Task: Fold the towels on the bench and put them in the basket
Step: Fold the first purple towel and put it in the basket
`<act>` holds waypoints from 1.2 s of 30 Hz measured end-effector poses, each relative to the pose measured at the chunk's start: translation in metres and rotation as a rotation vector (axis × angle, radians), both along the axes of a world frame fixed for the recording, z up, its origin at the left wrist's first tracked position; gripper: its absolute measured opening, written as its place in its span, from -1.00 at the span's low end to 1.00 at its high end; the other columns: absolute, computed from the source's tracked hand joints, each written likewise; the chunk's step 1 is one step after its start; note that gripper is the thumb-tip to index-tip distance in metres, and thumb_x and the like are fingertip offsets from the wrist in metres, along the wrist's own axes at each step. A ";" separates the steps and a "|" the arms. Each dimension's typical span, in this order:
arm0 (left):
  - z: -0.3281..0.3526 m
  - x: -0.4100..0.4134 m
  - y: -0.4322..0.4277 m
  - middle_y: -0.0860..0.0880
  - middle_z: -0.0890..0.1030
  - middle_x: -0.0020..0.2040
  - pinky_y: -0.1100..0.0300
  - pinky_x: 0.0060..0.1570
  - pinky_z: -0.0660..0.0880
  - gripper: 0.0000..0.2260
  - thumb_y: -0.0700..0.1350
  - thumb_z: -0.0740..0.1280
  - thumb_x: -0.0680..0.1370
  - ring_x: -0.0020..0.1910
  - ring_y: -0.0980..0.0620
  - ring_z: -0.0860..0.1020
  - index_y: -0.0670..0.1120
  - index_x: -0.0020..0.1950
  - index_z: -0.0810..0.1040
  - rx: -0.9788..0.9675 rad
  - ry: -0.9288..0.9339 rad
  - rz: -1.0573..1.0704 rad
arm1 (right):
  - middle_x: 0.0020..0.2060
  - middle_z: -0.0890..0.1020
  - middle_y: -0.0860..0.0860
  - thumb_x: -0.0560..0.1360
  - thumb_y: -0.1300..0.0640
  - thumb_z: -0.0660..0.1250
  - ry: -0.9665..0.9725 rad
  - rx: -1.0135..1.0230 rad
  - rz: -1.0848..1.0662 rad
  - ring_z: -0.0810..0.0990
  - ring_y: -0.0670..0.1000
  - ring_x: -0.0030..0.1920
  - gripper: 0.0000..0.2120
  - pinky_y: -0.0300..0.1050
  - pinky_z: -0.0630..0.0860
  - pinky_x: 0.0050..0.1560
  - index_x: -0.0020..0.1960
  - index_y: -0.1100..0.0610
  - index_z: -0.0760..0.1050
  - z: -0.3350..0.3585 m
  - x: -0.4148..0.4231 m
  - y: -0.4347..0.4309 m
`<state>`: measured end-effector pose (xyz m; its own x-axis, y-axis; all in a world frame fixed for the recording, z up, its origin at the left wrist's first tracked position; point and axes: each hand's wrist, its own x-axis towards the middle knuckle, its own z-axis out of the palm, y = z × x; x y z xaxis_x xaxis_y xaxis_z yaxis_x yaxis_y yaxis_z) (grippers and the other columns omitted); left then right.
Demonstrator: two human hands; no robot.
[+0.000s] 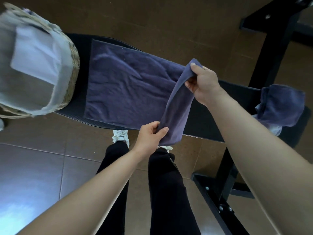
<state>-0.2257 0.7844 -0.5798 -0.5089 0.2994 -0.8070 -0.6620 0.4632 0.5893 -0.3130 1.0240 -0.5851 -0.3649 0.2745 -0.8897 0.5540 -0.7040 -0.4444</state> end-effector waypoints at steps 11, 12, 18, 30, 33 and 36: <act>-0.036 -0.056 -0.133 -0.02 0.71 -0.11 0.16 -0.13 0.60 -0.98 -0.17 0.47 0.59 -0.12 0.05 0.65 -0.07 -0.03 0.70 -0.253 -0.021 0.334 | 0.01 0.71 0.13 0.55 0.20 0.47 0.001 0.181 0.274 0.74 0.04 -0.05 -0.83 -0.14 0.68 -0.13 0.13 0.20 0.61 -0.003 -0.101 -0.120; -0.040 -0.057 -0.141 -0.05 0.71 -0.09 0.15 -0.15 0.60 -0.98 -0.17 0.47 0.58 -0.12 0.03 0.66 -0.07 -0.03 0.69 -0.265 -0.058 0.357 | -0.01 0.71 0.13 0.55 0.20 0.48 0.005 0.190 0.273 0.74 0.04 -0.07 -0.84 -0.15 0.67 -0.15 0.11 0.21 0.61 -0.005 -0.107 -0.130; -0.047 -0.062 -0.174 -0.08 0.73 -0.09 0.00 -0.01 0.70 -0.96 -0.19 0.48 0.58 -0.15 -0.05 0.73 -0.10 0.01 0.69 -0.402 -0.067 0.339 | -0.17 0.68 0.13 0.54 0.23 0.49 -0.001 0.221 0.292 0.66 0.02 -0.23 -0.93 -0.18 0.64 -0.18 -0.03 0.23 0.64 -0.012 -0.134 -0.189; -0.036 -0.079 -0.198 0.12 0.61 -0.37 -0.21 -0.13 0.63 -0.93 0.02 0.40 0.44 -0.32 -0.01 0.58 0.11 -0.25 0.60 -0.268 0.159 0.321 | -0.22 0.62 0.13 0.57 0.38 0.30 0.134 0.528 0.102 0.59 0.00 -0.39 -0.89 -0.18 0.57 -0.35 -0.06 0.22 0.53 -0.004 -0.175 -0.232; -0.039 -0.098 -0.204 0.06 0.59 -0.36 -0.18 -0.10 0.61 -0.94 0.00 0.33 0.41 -0.27 -0.17 0.62 0.06 -0.23 0.58 -0.391 0.224 0.408 | -0.18 0.66 0.11 0.59 0.36 0.30 0.181 0.536 0.184 0.62 -0.01 -0.36 -0.86 -0.19 0.61 -0.30 -0.03 0.22 0.62 -0.007 -0.188 -0.239; -0.052 -0.117 -0.209 0.03 0.63 -0.18 0.04 -0.01 0.51 -0.92 -0.02 0.38 0.52 -0.05 -0.14 0.62 -0.01 -0.08 0.62 -0.564 0.151 0.245 | -0.05 0.67 0.08 0.60 0.32 0.33 0.119 0.436 0.328 0.67 -0.02 -0.20 -0.80 -0.20 0.67 -0.15 0.20 0.24 0.61 -0.022 -0.197 -0.246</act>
<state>-0.3431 0.5759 -0.6315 -0.6292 -0.2908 -0.7208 -0.7170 0.5751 0.3939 -0.5100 0.7782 -0.6074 -0.5842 0.4628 -0.6667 0.6412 -0.2403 -0.7287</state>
